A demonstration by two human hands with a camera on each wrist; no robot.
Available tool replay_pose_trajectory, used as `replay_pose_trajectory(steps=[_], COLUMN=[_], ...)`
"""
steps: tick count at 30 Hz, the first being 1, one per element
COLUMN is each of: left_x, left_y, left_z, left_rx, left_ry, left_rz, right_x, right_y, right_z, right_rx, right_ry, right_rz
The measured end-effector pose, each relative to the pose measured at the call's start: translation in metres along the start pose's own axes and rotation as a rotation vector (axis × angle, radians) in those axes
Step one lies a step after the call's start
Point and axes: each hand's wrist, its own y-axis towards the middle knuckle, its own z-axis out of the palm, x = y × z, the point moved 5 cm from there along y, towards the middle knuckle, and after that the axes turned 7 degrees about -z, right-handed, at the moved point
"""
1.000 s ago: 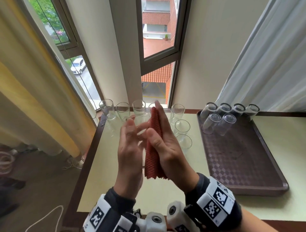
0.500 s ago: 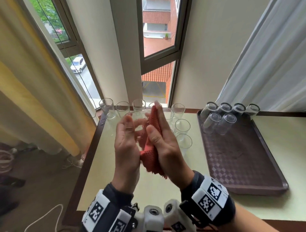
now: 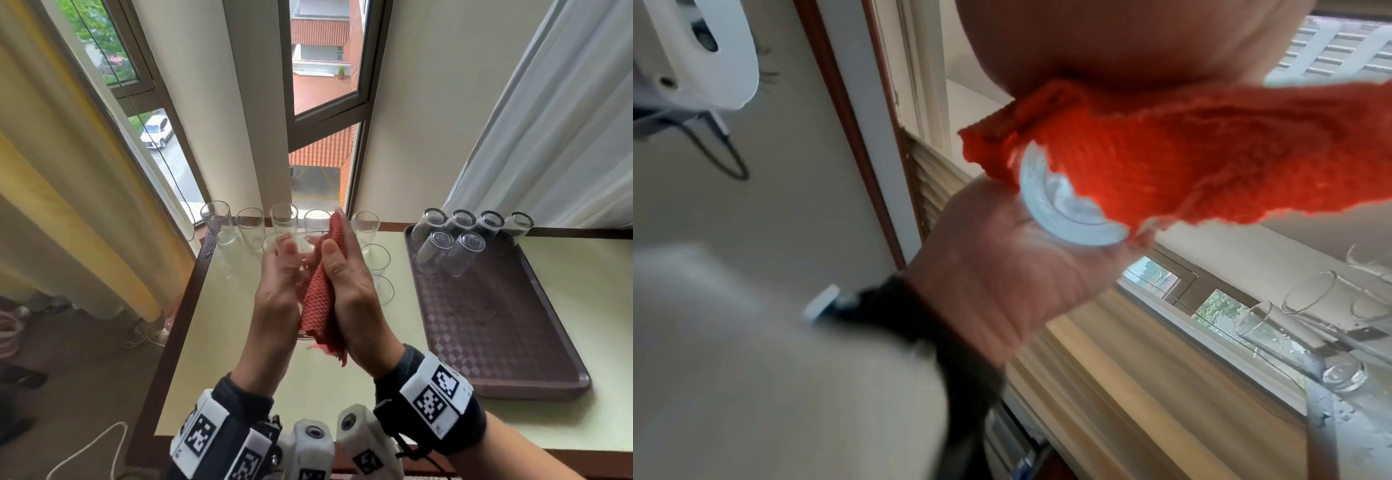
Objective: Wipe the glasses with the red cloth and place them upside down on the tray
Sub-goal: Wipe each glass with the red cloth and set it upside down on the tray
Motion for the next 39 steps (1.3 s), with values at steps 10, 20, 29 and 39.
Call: replay_pose_trajectory(steps=[10,20,29,39], left_x=[0.002,0.014,0.031,0.031], left_y=[0.015,0.002,0.010,0.002], left_z=[-0.008,-0.009,-0.015,-0.017], left_rx=[-0.049,0.105,0.051,-0.060], left_ry=[0.132,0.341,0.039,-0.132], left_rz=[0.031,0.076,-0.215,-0.070], right_x=[-0.028,-0.027,0.012,0.001], right_y=[-0.013,-0.012,-0.030,-0.017], right_z=[-0.029,-0.042,-0.030,-0.031], right_rx=[-0.059,-0.176,-0.098,-0.316], right_ry=[0.383,0.615,-0.329,-0.229], right_rz=[0.371,0.422,-0.485,-0.206])
